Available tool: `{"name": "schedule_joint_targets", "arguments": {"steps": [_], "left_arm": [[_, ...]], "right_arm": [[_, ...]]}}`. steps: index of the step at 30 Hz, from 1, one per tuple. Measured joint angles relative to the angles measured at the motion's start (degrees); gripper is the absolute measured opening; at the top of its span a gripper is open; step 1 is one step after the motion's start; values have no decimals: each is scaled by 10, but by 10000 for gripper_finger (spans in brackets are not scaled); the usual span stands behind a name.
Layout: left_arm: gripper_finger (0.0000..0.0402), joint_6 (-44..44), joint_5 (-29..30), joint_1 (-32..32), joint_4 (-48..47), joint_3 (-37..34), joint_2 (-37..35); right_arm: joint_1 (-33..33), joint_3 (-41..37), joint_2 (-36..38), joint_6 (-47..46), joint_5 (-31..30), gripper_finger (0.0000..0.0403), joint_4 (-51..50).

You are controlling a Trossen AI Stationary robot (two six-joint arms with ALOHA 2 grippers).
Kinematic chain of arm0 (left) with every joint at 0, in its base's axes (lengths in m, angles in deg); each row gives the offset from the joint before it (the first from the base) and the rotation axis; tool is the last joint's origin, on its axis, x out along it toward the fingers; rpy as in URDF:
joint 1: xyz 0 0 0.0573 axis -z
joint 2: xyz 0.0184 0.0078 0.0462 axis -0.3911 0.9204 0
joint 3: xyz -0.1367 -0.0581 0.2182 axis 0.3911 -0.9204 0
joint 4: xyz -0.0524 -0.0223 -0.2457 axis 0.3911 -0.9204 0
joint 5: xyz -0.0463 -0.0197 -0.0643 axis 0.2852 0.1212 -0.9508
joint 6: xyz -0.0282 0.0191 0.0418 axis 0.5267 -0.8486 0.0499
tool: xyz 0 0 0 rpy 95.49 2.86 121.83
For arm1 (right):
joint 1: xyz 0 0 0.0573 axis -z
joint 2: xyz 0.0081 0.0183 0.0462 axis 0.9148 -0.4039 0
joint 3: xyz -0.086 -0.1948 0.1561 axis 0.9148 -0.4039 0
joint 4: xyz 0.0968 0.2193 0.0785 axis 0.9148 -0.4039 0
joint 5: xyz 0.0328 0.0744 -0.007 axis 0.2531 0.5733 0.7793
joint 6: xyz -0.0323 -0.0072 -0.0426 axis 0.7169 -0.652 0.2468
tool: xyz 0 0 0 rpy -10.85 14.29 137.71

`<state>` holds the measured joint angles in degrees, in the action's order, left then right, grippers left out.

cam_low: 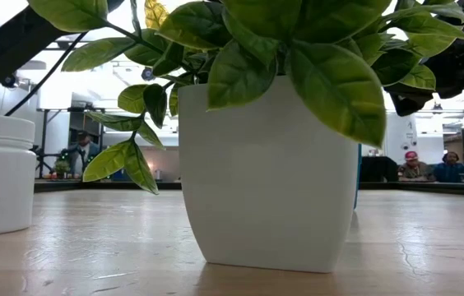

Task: Pick and place pill bottles into a basket
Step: Put the white pill bottle into the blue bin

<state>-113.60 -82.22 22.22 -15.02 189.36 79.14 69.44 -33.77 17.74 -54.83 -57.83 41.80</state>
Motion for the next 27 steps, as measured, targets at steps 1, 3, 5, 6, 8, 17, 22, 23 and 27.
{"name": "schedule_joint_targets", "arguments": {"steps": [1, 3, 5, 6, 8, 17, 22, 23, 27], "left_arm": [[146, 0, 0, -1, 3, 0, 0], [146, 1, 0, -2, 8, -1, 0], [146, 4, 0, -3, 8, -1, 0], [146, 6, 0, -3, 9, -1, 0], [146, 12, -1, -3, 12, -2, 0], [146, 15, -7, -3, 33, -12, 0], [146, 16, -11, -4, 42, -12, 0], [146, 16, -12, -4, 42, -12, 0], [146, 17, -13, -4, 42, -16, 0]], "right_arm": [[0, 0, 0, 0, 0, 8, 0], [0, 0, 0, 0, 0, 8, 0], [0, 0, 0, 0, 0, 8, 0], [0, 0, 0, 0, 0, 8, 0], [0, 0, 0, 0, 0, 8, 0], [0, 0, 0, 0, 0, 8, 0], [0, 0, 0, -5, 0, 8, 0], [0, 0, 0, -6, 0, 8, 0], [0, 0, 0, -11, 0, 8, 0]]}}
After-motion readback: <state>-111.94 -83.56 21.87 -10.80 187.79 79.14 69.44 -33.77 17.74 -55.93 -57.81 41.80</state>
